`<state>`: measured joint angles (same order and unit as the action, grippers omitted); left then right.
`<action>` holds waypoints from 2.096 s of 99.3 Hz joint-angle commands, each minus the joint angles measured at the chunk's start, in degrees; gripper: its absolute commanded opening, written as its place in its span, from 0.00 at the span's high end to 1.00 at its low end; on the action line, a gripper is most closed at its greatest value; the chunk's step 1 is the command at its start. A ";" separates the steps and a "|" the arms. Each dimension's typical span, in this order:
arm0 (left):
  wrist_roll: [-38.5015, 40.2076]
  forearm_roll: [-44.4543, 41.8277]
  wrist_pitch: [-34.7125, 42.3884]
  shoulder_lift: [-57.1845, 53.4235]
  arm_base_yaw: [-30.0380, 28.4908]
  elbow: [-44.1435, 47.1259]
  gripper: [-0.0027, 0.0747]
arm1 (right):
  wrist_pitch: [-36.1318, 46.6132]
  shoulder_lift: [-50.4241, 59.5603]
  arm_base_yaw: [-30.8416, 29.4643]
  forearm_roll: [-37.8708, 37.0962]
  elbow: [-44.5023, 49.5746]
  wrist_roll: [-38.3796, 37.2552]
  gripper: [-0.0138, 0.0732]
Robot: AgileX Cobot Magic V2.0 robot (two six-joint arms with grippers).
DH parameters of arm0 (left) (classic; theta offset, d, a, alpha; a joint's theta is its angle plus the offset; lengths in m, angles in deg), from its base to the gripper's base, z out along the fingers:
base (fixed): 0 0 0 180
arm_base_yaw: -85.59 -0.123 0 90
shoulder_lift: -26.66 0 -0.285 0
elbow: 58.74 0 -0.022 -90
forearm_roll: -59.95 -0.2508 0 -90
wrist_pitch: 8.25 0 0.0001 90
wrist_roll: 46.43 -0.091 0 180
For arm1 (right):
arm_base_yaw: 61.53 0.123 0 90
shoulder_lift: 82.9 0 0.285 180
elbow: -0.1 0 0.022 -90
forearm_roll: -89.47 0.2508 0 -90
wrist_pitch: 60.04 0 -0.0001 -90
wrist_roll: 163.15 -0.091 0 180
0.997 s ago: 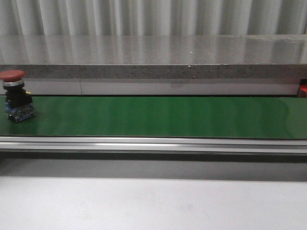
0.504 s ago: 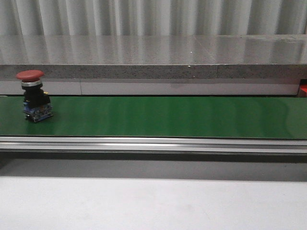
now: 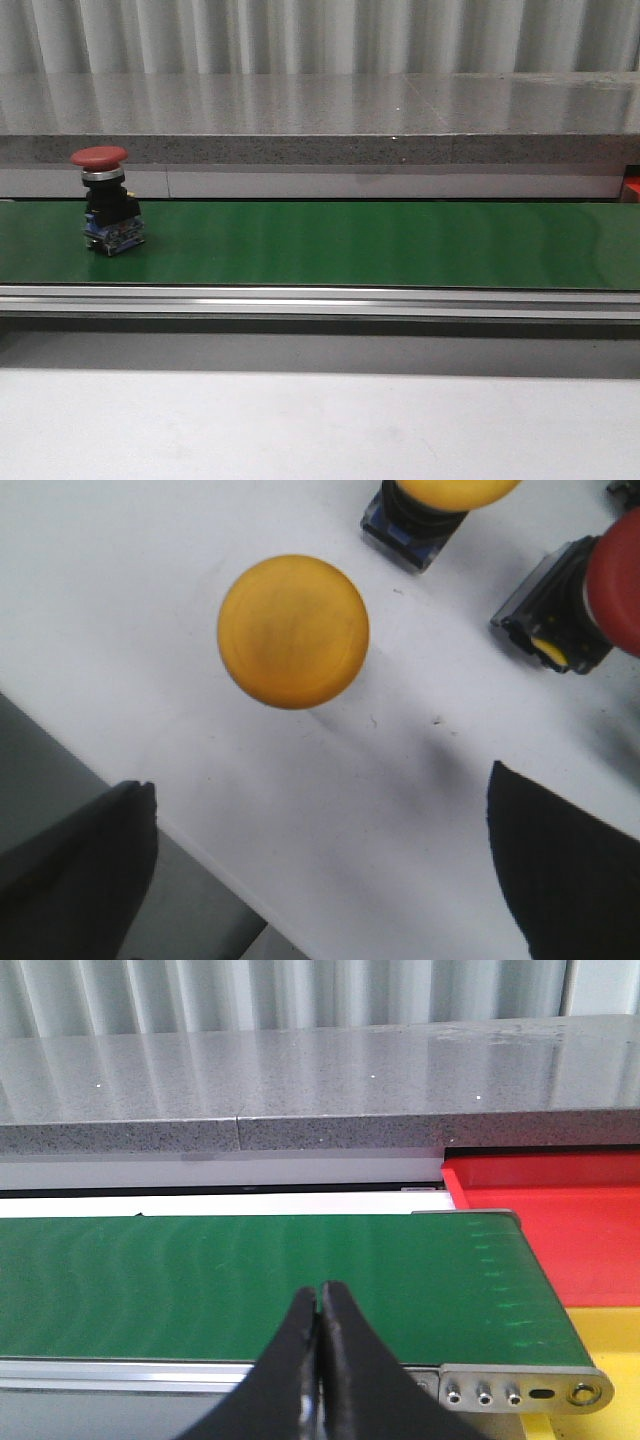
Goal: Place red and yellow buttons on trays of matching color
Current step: 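Move the left gripper over a yellow push-button on the table, then close the left gripper around the yellow push-button's base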
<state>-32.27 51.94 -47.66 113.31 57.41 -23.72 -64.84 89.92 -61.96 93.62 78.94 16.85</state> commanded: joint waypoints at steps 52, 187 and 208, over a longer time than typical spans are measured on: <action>0.07 -4.23 4.32 7.83 0.02 -7.32 0.16 | 4.80 1.16 -0.02 -0.48 -0.92 0.32 0.98; 0.72 -2.71 -4.44 -4.82 0.39 -12.92 0.99 | 4.80 1.16 -0.02 -0.48 -0.92 0.32 0.98; -6.02 4.21 -5.78 -9.96 6.40 -15.72 0.99 | 4.80 1.16 -0.02 -0.48 -0.92 0.32 0.98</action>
<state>-35.46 53.09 -54.68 105.35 60.87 -36.33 -64.84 89.92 -61.96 93.62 78.94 16.85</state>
